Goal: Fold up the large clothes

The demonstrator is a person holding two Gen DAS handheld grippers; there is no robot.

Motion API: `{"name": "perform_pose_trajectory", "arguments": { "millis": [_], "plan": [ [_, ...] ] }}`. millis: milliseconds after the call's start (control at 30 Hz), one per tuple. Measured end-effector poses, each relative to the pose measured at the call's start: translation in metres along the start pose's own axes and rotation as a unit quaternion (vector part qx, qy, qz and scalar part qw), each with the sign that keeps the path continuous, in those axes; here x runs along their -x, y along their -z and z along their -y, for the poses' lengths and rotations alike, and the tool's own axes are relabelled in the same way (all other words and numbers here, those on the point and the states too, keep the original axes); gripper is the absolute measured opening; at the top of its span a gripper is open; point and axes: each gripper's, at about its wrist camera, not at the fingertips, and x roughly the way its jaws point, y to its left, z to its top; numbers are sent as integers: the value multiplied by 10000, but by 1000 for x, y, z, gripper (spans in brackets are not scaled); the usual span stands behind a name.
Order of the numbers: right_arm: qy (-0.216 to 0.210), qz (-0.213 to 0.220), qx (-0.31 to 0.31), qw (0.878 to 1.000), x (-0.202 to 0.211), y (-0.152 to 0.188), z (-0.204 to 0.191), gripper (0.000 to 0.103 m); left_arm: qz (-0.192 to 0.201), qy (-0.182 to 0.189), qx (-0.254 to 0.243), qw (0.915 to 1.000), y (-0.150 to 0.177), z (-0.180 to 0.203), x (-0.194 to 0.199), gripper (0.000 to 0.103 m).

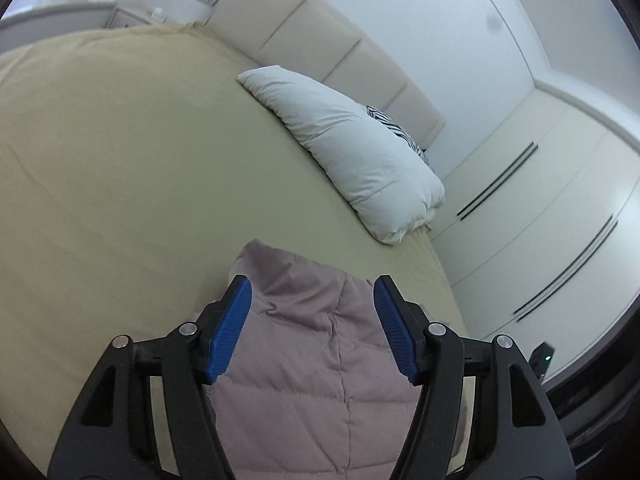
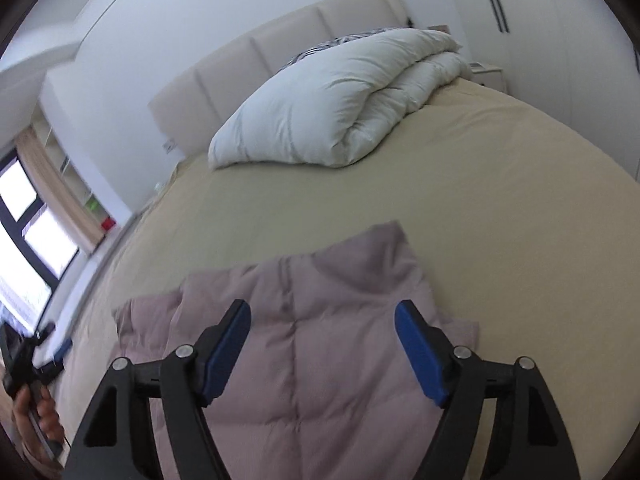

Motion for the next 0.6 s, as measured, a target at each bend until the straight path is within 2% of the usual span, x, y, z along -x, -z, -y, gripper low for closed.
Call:
{"name": "perform_pose_trajectory", "arguments": {
  "millis": [67, 133, 267, 433, 533, 600],
  "plan": [
    [31, -119, 635, 9979, -1, 18, -34, 66, -116, -173, -561, 9982, 17, 33, -10, 62],
    [14, -207, 989, 9949, -6, 35, -60, 64, -179, -383, -1086, 9932, 34, 60, -26, 62],
    [-45, -325, 1517, 9879, -27, 54, -101, 63, -345, -696, -1615, 9838, 64, 95, -76, 62],
    [65, -382, 1426, 9890, -64, 48, -106, 62, -631, -1270, -2075, 9679, 86, 108, -134, 62],
    [136, -419, 1210, 9917, -79, 36, -98, 62, -743, -1420, -2216, 9619, 93, 110, -167, 62],
    [301, -516, 1317, 9895, -93, 32, -99, 62, -832, -1574, -2277, 9573, 96, 107, -188, 62]
  ]
}}
